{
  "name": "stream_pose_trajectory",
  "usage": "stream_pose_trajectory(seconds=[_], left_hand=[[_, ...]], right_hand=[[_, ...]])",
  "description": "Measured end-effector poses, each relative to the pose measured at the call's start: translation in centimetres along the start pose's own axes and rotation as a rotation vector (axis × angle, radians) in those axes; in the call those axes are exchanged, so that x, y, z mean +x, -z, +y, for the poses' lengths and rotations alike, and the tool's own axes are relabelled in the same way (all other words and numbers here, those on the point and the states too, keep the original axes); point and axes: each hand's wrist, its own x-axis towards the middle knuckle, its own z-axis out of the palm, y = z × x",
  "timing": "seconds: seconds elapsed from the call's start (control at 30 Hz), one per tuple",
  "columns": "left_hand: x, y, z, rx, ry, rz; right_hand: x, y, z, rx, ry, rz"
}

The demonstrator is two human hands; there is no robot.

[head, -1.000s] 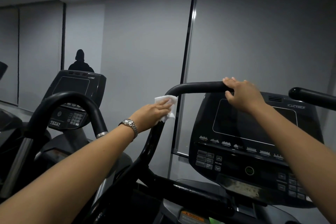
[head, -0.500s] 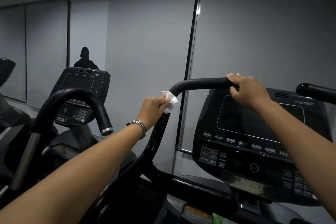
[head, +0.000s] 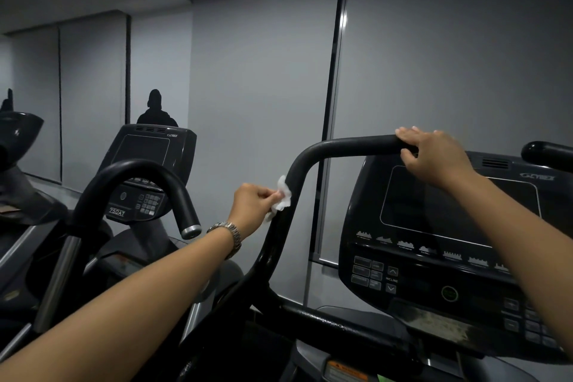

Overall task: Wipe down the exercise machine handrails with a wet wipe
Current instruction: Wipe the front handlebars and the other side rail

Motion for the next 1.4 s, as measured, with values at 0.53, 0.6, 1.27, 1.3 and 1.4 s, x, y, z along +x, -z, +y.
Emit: stream_pose_trajectory(seconds=[0.53,0.6,1.27,1.3,1.4], left_hand=[[-1.3,1.1,-0.9,-0.016,0.128,-0.125],[-0.8,1.0,1.0,-0.028,0.085,-0.067],[-3.2,1.3,0.3,0.384,-0.064,-0.129],[-2.9,0.9,0.7,0.454,-0.130,-0.136],[-3.3,0.2,2.6,0.816,-0.398,-0.205]], right_hand=[[0.1,-0.1,-0.1,-0.023,-0.011,0.021],[0.1,-0.1,-0.2,-0.028,-0.007,0.023],[-0.3,0.1,-2.4,-0.120,-0.066,-0.038],[-0.2,0.0,-2.8,-0.126,-0.079,-0.031],[0.0,0.1,-4.4,-0.126,-0.101,0.001]])
